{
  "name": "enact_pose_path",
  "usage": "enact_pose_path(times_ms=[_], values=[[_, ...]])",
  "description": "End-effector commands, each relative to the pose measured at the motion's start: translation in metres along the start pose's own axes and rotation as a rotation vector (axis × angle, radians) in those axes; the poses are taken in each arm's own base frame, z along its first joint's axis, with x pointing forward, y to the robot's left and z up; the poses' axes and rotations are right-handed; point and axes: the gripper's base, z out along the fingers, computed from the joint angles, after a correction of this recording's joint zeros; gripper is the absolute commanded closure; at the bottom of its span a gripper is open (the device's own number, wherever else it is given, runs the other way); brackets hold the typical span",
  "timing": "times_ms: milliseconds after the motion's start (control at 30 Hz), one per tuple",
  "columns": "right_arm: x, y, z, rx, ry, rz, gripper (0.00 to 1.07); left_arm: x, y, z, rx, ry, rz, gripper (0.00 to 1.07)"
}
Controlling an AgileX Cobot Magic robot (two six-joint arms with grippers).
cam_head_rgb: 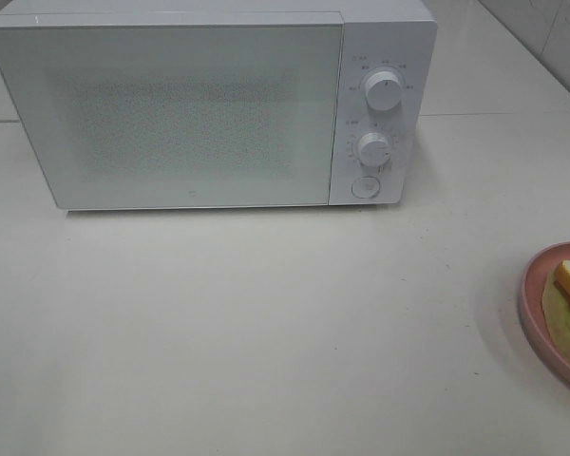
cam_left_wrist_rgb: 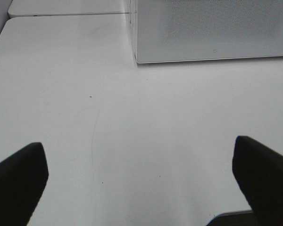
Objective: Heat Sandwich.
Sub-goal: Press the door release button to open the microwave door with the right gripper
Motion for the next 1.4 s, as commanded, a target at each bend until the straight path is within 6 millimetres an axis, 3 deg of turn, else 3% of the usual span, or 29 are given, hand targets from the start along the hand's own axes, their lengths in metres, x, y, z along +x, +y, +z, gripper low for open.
enact_pose_path(times_ms=[33,233,300,333,433,700,967,1400], values=[[0.002,0.0,-0.002,-0.001,-0.02,0.002,0.52,0.002,0.0,-0.002,0.002,-0.026,0.004,0.07],[0.002,0.0,-0.002,-0.001,-0.02,0.006,0.47,0.002,0.0,-0.002,0.002,-0.026,0.004,0.07],[0.002,0.0,-0.002,0.0,-0.02,0.008,0.31,0.002,0.0,-0.002,0.002,-0.026,0.004,0.07],[0.002,0.0,-0.002,0.0,-0.02,0.008,0.31,0.002,0.0,-0.002,0.002,-0.026,0.004,0.07],[0.002,-0.001,-0.002,0.003,-0.02,0.01,0.12,0.002,0.0,-0.002,0.002,-0.026,0.004,0.07],[0.002,-0.001,-0.002,0.003,-0.018,0.01,0.11,0.002,0.0,-0.002,0.002,-0.026,0.004,0.07],[-0.024,-0.001,-0.003,0.017,-0.052,0.008,0.12,0.002,0.0,-0.002,0.002,-0.026,0.004,0.07],[-0.065,-0.002,0.039,0.019,-0.049,0.031,0.15,0.002,0.0,-0.002,0.002,-0.026,0.004,0.07]])
